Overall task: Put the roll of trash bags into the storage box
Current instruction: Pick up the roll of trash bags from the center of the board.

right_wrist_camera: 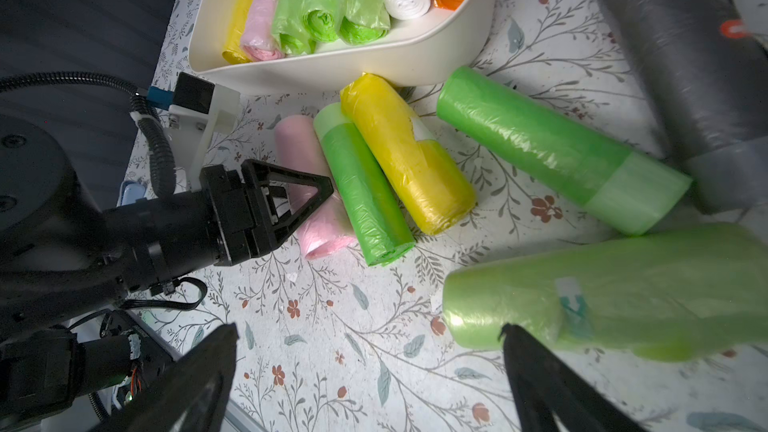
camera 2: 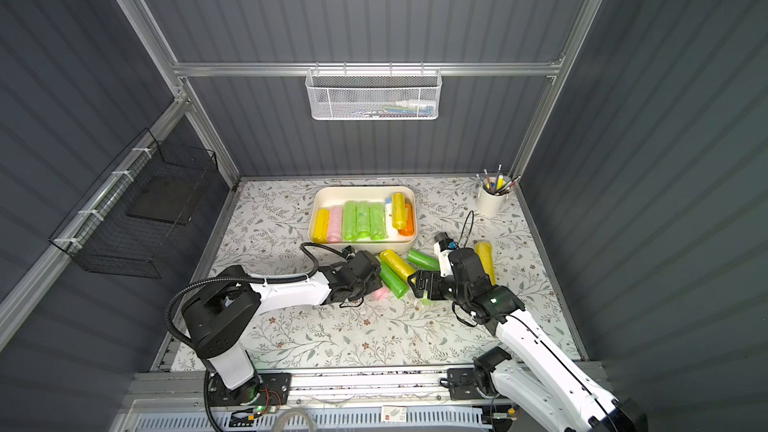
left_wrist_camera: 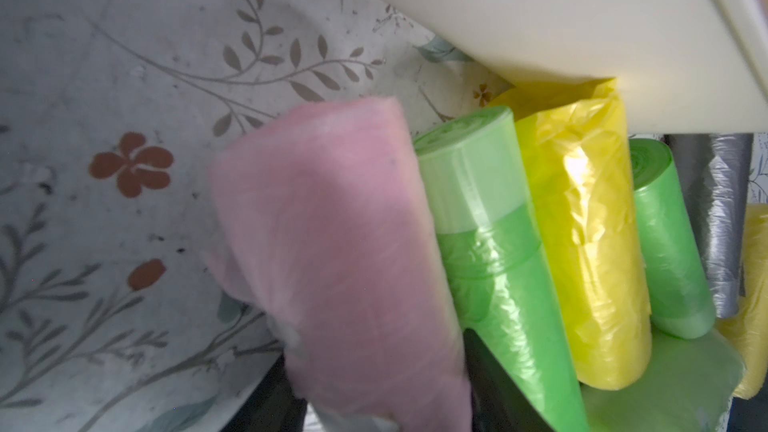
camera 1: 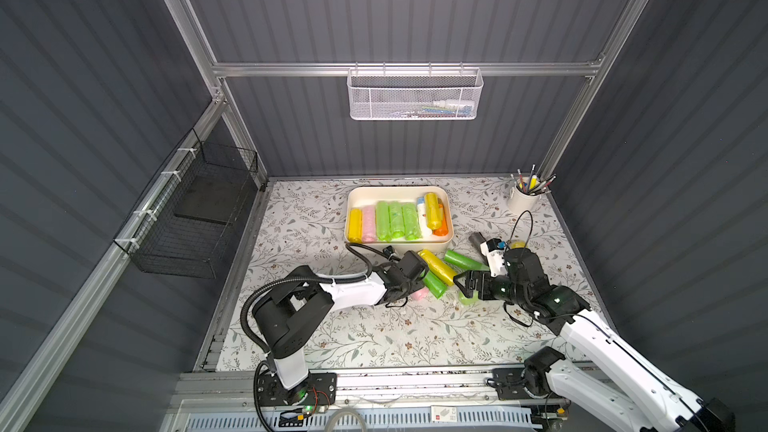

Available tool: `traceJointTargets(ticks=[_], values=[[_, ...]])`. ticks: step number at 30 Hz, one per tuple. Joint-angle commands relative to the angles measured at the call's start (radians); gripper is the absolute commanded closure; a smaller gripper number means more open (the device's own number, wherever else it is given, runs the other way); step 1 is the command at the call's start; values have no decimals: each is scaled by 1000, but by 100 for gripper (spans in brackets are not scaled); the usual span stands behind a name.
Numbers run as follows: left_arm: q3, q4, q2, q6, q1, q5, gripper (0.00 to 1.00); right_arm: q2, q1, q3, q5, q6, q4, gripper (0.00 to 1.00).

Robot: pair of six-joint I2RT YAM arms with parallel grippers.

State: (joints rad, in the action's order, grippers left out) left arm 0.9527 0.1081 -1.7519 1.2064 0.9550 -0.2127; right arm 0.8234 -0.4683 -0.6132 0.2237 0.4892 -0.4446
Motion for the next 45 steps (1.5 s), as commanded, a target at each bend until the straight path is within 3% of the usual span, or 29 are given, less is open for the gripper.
traceJointTargets(ticks=[1,15,29,32,36,45], values=[[-62,122,20,-26,8,8,43,-6,1,10,-7,-6,-32,1],[-129,190,152,-62,5,-90,39,10,2,10,20,21,-14,1],[23,250,-35,-216,-40,44,38,37,2,7,16,46,-3,1],[29,250,-49,-234,-54,53,39,35,3,4,11,47,-8,1],[42,262,-46,-251,-57,46,59,35,1,4,5,51,-13,1],[106,373,37,-333,-56,-28,60,36,2,10,39,79,-3,1]])
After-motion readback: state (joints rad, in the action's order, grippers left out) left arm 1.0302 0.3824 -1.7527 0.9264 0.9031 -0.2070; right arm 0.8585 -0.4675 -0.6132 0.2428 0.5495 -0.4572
